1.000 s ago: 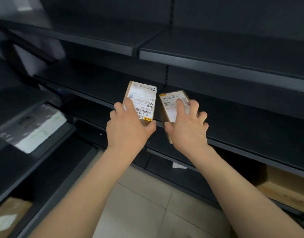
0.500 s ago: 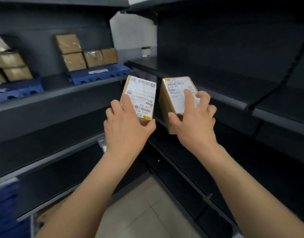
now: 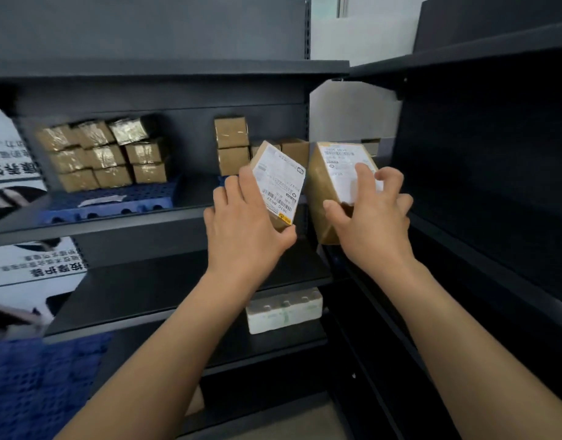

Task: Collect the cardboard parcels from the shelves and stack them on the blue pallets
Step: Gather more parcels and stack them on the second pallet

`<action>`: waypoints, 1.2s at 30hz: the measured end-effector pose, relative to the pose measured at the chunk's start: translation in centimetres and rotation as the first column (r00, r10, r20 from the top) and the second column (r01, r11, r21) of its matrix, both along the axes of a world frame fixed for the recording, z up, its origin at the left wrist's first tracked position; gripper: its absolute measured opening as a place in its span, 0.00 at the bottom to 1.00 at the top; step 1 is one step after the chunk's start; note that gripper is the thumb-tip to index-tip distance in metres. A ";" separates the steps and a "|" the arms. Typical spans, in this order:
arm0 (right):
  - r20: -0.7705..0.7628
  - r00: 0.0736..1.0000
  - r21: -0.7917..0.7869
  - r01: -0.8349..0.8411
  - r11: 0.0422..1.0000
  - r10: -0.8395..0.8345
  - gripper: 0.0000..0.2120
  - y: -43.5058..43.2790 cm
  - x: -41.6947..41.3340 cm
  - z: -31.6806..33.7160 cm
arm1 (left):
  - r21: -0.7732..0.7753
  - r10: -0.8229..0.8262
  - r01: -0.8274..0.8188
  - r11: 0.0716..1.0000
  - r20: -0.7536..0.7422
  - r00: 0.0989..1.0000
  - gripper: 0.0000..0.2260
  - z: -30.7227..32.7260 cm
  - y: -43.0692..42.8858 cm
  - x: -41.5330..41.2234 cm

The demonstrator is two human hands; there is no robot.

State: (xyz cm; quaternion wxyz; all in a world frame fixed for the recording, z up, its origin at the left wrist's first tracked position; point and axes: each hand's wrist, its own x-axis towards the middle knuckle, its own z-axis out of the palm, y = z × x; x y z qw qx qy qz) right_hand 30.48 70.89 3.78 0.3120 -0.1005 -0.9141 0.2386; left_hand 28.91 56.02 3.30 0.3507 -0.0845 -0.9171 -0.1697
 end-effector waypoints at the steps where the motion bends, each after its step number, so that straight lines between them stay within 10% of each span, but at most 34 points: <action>1: 0.000 1.000 -0.013 -0.006 1.000 0.006 0.31 0.1 -1.1 0.2 | -0.010 0.009 -0.009 1.000 -0.007 1.000 0.42 0.1 0.0 -0.8; 22: -0.110 0.993 -0.169 0.012 0.986 -0.031 0.27 3.0 -25.3 2.3 | -0.139 -0.158 0.130 0.982 -0.214 0.964 0.41 2.0 2.1 -26.4; 36: -0.209 0.960 -0.312 -0.246 0.918 0.186 0.25 8.2 -39.0 5.0 | -0.325 -0.017 -0.127 0.937 -0.405 0.914 0.38 3.4 6.4 -38.1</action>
